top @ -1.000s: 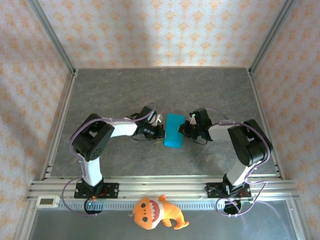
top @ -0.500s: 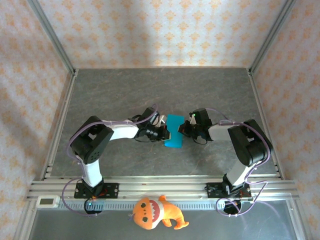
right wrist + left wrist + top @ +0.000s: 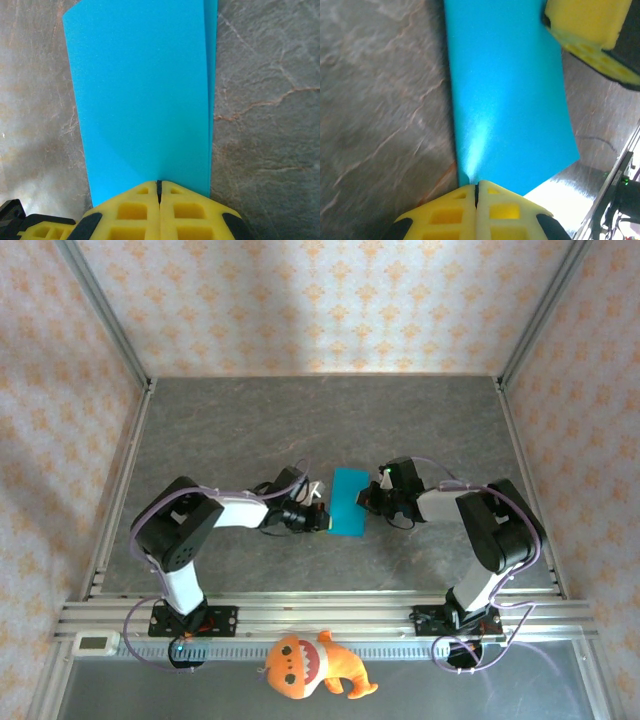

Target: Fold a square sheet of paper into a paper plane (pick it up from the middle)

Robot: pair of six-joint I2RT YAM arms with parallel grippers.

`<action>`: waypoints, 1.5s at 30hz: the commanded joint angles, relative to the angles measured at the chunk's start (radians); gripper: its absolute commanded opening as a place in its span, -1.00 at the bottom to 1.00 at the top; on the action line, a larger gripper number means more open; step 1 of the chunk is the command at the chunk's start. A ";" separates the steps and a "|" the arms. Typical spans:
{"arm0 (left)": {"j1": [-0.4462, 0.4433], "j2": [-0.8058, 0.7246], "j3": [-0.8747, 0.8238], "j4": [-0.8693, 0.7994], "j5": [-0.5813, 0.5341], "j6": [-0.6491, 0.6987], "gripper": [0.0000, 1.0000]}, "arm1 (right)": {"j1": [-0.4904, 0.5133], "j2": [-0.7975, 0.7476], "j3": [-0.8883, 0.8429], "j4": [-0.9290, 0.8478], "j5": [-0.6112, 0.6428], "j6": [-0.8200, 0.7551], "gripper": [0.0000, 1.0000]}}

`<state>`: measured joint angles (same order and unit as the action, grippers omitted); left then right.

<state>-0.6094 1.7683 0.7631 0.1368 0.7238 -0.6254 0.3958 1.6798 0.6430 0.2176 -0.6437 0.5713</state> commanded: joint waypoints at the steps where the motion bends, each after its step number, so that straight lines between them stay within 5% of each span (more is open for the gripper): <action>1: 0.008 -0.033 -0.051 -0.137 -0.024 0.043 -1.00 | -0.013 0.044 -0.053 -0.192 0.134 -0.024 -1.00; 8: 0.007 -0.109 0.014 -0.082 0.016 -0.023 -1.00 | -0.013 0.043 -0.052 -0.193 0.134 -0.023 -1.00; 11: -0.001 -0.073 0.030 0.033 0.075 -0.088 -1.00 | -0.012 0.045 -0.052 -0.188 0.134 -0.020 -1.00; 19: -0.016 0.059 0.107 0.028 0.093 -0.065 -1.00 | -0.013 0.044 -0.057 -0.179 0.135 -0.014 -1.00; 33: -0.016 0.038 -0.042 -0.210 -0.019 0.152 -1.00 | -0.012 0.047 -0.056 -0.182 0.133 -0.019 -1.00; 45: -0.018 -0.053 0.034 -0.357 -0.087 0.266 -1.00 | -0.013 0.052 -0.054 -0.186 0.133 -0.024 -1.00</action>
<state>-0.6243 1.7401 0.8021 -0.0368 0.6987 -0.4049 0.3962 1.6779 0.6403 0.2176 -0.6479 0.5713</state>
